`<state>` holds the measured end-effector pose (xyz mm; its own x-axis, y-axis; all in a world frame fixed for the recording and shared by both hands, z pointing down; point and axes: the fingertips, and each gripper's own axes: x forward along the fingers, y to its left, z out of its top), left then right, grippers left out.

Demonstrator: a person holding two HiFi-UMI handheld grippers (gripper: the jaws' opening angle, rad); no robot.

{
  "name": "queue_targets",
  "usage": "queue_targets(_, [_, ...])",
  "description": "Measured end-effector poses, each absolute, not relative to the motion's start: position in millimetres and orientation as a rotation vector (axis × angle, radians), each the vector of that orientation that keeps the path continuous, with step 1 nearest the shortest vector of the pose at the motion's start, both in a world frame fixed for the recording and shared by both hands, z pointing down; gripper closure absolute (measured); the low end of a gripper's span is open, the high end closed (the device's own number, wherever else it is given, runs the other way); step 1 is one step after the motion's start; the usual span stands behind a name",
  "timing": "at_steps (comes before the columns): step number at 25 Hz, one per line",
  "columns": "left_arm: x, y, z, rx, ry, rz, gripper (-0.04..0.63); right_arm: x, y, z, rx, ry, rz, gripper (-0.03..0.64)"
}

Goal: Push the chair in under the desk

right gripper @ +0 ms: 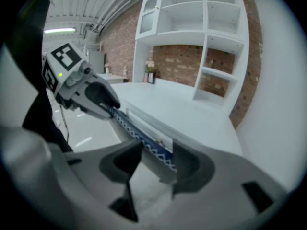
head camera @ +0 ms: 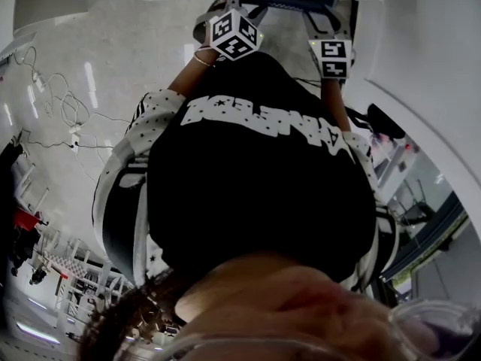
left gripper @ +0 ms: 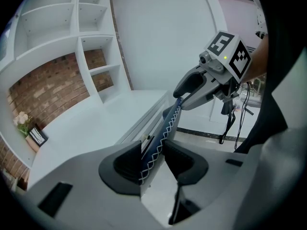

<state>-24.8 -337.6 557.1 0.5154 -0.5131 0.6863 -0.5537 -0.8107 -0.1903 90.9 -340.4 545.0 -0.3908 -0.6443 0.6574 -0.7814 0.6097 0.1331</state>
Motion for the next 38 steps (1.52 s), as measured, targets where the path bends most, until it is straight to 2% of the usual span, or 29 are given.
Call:
queue_targets(30, [-27.2, -336.2, 552.6, 2.726, -0.928, 1.076, 0.402, 90.2, -341.5, 545.5, 1.116, -2.156, 0.281, 0.411])
queue_targets(38, [-42.2, -337.2, 540.0, 2.660, -1.010, 0.873, 0.393, 86.5, -338.1, 538.6, 1.156, -2.235, 0.338, 0.411])
